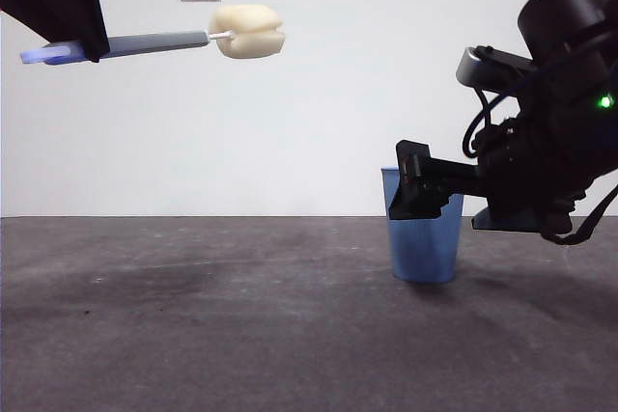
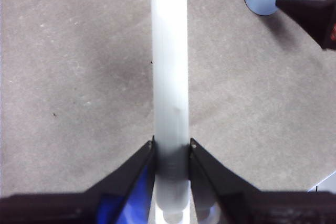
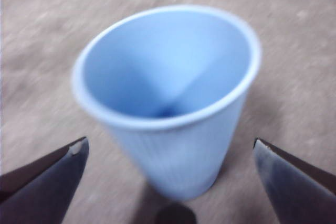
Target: Pick up the cup brush,pick up the cup,insert the brush into the cup,clean the cup,put the cup brush back,put the cup back to the fixed position on the table
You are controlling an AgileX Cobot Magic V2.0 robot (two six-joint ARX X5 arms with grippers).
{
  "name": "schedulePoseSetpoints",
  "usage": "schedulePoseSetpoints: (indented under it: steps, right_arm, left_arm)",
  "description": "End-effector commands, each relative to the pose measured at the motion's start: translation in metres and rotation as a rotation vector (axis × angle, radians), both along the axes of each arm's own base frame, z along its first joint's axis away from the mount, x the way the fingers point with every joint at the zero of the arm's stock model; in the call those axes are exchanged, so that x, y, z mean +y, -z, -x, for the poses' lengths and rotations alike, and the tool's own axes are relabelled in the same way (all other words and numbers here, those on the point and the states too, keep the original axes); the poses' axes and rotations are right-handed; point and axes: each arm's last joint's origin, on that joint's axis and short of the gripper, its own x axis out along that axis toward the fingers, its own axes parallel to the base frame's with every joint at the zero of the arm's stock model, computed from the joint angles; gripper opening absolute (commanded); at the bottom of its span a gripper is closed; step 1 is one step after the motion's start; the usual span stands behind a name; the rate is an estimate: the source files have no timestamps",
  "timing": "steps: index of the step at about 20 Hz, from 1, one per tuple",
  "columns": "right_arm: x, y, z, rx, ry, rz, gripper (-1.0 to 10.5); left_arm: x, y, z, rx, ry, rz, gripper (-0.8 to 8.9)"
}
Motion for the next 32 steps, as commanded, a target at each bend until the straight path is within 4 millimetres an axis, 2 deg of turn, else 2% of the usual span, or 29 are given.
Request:
schedulePoseSetpoints:
  steps: [1, 5, 8, 15, 16, 20, 25, 28, 32]
  right_arm:
    - [0.001, 0.008, -0.003, -0.015, -0.004, 0.000, 7.2]
    - [0.007, 0.017, -0.014, -0.018, -0.050, -0.012, 7.1]
    - [0.009, 0.021, -0.019, -0.029, -0.043, -0.015, 5.8]
    - [0.008, 0.020, -0.020, -0.042, -0.044, -0.013, 0.1]
    - [0.008, 0.020, -0.020, -0.045, -0.046, -0.010, -0.2]
    - [0.008, 0.011, -0.019, -0.067, -0.047, -0.017, -0.2]
    - [0.004, -0.028, -0.004, -0.088, -0.072, 0.031, -0.2]
    - [-0.001, -0.046, 0.012, -0.025, -0.078, 0.151, -0.2]
    - [0.001, -0.062, 0.033, 0.106, -0.113, 0.455, -0.2]
  left_arm:
    - [0.000, 0.000, 0.000, -0.004, 0.008, -0.006, -0.08]
    - [0.000, 0.000, 0.000, -0.005, 0.008, -0.006, -0.08]
    - [0.000, 0.000, 0.000, -0.004, 0.008, -0.006, -0.08]
    - [0.000, 0.000, 0.000, -0.002, 0.008, -0.008, -0.08]
    - [0.000, 0.001, 0.000, 0.003, 0.008, -0.011, -0.08]
    - [0.002, 0.003, 0.003, 0.027, 0.029, -0.047, -0.08]
    - [0.003, 0.005, 0.005, 0.023, 0.115, -0.118, -0.08]
    - [0.004, 0.006, 0.007, 0.023, 0.192, -0.181, -0.08]
    - [0.006, 0.009, 0.011, 0.033, 0.315, -0.274, -0.08]
